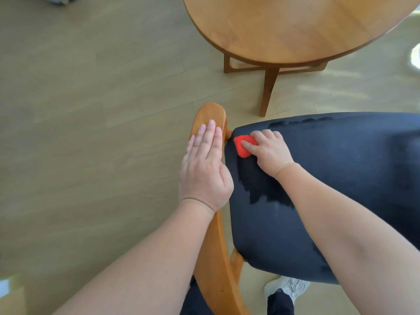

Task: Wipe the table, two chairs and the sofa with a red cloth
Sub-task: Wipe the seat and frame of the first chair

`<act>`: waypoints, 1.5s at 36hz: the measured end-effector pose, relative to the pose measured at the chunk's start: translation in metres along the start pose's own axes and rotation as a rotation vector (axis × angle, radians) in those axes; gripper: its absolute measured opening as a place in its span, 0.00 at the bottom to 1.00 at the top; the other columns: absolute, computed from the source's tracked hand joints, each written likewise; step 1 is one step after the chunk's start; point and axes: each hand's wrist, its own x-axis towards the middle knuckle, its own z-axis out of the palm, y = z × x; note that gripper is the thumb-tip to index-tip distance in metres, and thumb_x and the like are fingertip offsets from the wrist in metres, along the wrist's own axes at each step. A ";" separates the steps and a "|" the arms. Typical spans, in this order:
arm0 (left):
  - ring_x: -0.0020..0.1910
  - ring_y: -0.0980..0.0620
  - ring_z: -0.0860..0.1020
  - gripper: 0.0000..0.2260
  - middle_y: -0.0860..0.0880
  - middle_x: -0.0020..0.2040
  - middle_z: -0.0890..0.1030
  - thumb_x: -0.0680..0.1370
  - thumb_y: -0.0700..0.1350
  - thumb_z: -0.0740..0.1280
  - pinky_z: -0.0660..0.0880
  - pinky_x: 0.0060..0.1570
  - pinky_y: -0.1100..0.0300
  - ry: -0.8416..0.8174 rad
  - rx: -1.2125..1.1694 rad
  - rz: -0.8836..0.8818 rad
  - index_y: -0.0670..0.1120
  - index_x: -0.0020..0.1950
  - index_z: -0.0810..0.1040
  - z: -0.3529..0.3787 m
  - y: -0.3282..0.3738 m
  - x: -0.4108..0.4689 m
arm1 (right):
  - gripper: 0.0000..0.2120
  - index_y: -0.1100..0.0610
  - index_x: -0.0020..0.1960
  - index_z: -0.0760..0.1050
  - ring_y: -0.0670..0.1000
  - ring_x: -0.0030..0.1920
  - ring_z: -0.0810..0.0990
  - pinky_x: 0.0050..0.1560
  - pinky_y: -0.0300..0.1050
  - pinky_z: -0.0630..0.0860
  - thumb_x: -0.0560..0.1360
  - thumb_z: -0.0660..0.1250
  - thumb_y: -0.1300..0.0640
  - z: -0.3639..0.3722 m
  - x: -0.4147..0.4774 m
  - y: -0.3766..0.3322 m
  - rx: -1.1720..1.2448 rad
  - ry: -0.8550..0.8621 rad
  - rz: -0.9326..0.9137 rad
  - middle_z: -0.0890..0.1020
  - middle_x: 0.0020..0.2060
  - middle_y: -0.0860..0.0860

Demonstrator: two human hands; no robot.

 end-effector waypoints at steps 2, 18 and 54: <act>0.74 0.47 0.61 0.27 0.44 0.74 0.65 0.74 0.41 0.49 0.57 0.73 0.52 0.002 -0.007 0.003 0.40 0.73 0.66 0.000 0.000 0.000 | 0.24 0.53 0.61 0.78 0.63 0.48 0.74 0.49 0.55 0.71 0.66 0.72 0.66 -0.005 0.013 0.000 -0.005 -0.015 0.097 0.77 0.53 0.60; 0.74 0.46 0.61 0.27 0.44 0.74 0.66 0.74 0.41 0.49 0.57 0.73 0.51 -0.002 -0.007 0.008 0.39 0.73 0.66 0.001 0.000 -0.001 | 0.24 0.50 0.70 0.66 0.59 0.61 0.69 0.62 0.55 0.66 0.75 0.63 0.59 -0.022 0.032 -0.002 -0.080 -0.198 0.231 0.71 0.64 0.55; 0.74 0.46 0.62 0.28 0.43 0.74 0.66 0.73 0.43 0.48 0.54 0.73 0.54 -0.015 -0.001 0.019 0.38 0.72 0.67 0.005 -0.002 -0.002 | 0.27 0.50 0.71 0.70 0.58 0.72 0.64 0.73 0.55 0.59 0.74 0.69 0.64 -0.003 -0.085 -0.086 0.136 -0.310 -0.177 0.68 0.72 0.52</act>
